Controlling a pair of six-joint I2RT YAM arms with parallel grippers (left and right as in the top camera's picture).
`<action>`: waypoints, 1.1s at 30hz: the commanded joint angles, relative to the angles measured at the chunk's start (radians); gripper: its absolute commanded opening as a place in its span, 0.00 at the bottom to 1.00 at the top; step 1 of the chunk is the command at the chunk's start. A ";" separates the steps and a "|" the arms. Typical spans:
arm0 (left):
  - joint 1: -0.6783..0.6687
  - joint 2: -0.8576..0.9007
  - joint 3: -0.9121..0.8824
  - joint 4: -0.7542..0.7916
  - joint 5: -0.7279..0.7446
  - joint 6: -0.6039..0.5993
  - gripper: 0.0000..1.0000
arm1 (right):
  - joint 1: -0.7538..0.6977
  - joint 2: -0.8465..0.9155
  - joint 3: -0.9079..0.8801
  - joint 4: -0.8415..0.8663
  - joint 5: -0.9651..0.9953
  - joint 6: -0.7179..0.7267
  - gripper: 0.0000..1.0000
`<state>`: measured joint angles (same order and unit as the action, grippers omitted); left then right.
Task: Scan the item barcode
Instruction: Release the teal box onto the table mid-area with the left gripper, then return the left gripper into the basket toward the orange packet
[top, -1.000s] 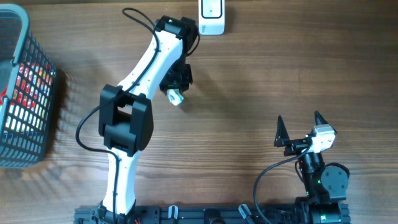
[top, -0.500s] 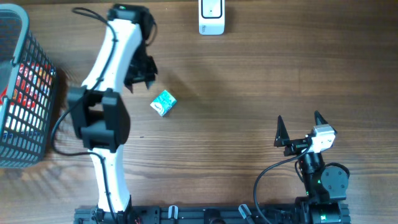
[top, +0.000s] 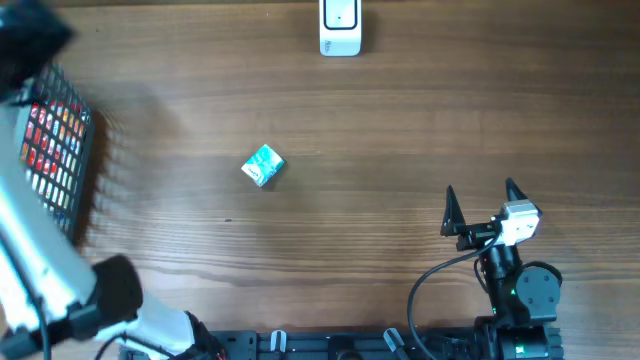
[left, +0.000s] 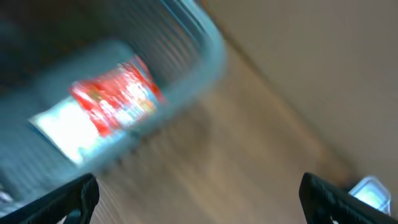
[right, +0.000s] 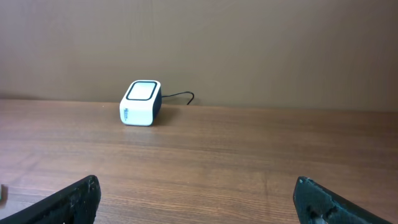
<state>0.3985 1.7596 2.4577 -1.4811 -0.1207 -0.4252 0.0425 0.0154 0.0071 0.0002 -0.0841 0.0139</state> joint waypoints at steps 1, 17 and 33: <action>0.187 0.019 -0.004 0.004 -0.010 -0.060 1.00 | -0.001 -0.008 -0.002 0.002 0.010 0.013 1.00; 0.357 0.411 -0.004 0.047 0.238 0.112 0.79 | -0.001 -0.008 -0.002 0.002 0.010 0.013 1.00; 0.356 0.704 -0.005 0.060 0.536 0.422 0.80 | -0.001 -0.008 -0.002 0.002 0.010 0.012 0.99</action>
<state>0.7544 2.4245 2.4535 -1.4113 0.2905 -0.1131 0.0425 0.0154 0.0071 0.0006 -0.0841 0.0139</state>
